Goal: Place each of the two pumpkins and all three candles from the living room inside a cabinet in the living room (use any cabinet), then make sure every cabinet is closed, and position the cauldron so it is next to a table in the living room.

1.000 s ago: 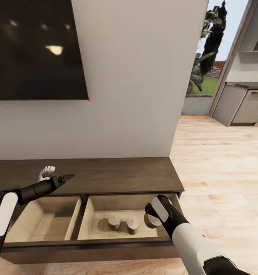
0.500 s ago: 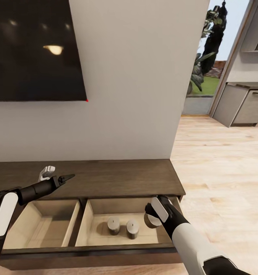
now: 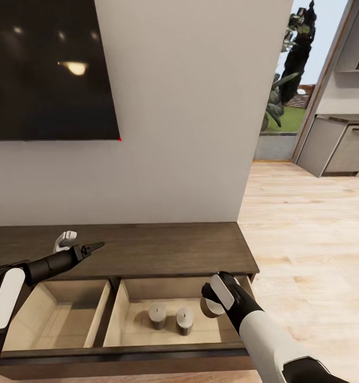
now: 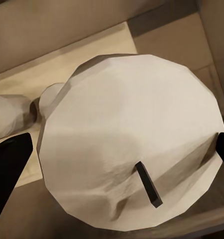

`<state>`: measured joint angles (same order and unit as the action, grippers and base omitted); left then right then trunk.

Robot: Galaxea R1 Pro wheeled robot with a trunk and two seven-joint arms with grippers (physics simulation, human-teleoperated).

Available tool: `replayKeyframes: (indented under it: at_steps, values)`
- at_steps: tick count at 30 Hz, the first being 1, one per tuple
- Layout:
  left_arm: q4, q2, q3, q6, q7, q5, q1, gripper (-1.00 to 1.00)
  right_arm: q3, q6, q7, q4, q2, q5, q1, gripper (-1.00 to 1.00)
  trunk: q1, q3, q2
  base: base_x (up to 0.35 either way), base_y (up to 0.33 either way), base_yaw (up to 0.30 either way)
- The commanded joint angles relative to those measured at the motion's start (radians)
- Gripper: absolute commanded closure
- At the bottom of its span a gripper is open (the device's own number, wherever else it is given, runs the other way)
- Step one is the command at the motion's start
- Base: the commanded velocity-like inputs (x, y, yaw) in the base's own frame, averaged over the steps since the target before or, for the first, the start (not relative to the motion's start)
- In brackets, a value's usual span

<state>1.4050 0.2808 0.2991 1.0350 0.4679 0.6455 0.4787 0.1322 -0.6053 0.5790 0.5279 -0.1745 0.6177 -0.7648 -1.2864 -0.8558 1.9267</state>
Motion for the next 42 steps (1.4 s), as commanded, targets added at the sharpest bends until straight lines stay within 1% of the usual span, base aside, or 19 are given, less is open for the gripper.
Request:
replayKeyframes:
  at_steps: [1, 9, 18, 21, 22, 24, 32, 42]
  values:
    - [0.000, 0.000, 0.002, 0.005, 0.008, -0.005, 0.000, -1.00, 0.003, -0.002, 0.008, 0.001, 0.000, 0.007, -0.001, 1.00, -0.004, -0.004, 0.008, 0.000, 0.000, 0.000]
    - [0.000, 0.000, 0.002, 0.005, 0.008, -0.005, 0.001, -1.00, 0.003, -0.001, 0.007, -0.020, 0.000, 0.005, -0.001, 1.00, -0.034, -0.029, 0.064, 0.000, 0.000, 0.000]
    - [0.001, 0.000, 0.002, 0.005, 0.014, -0.004, 0.000, -1.00, 0.003, 0.000, 0.007, -0.023, 0.000, 0.005, -0.001, 1.00, -0.069, -0.057, 0.127, 0.000, 0.000, 0.000]
    - [0.003, 0.000, 0.002, 0.006, 0.056, -0.004, 0.000, -1.00, 0.003, 0.010, 0.007, -0.022, 0.000, 0.004, -0.001, 1.00, -0.080, -0.067, 0.148, 0.000, 0.000, 0.000]
    - [0.003, 0.000, 0.002, 0.006, 0.078, -0.004, -0.001, -1.00, 0.003, 0.029, 0.007, -0.022, 0.000, 0.005, -0.001, 1.00, -0.084, -0.070, 0.155, 0.000, 0.000, 0.000]
    - [0.004, 0.001, 0.002, 0.006, 0.103, -0.004, -0.005, -1.00, 0.003, 0.049, 0.007, -0.023, 0.000, 0.005, -0.001, 1.00, -0.092, -0.076, 0.169, 0.000, 0.000, 0.000]
    - [0.018, 0.004, 0.004, 0.007, 0.174, -0.005, -0.015, -1.00, 0.003, 0.068, 0.007, -0.022, 0.000, 0.004, -0.001, 1.00, -0.123, -0.101, 0.225, 0.000, 0.000, 0.000]
    - [0.021, 0.006, 0.005, 0.007, 0.184, -0.004, -0.016, -1.00, 0.002, 0.090, 0.007, -0.023, 0.000, 0.006, -0.001, 1.00, -0.161, -0.133, 0.295, 0.000, 0.000, 0.000]
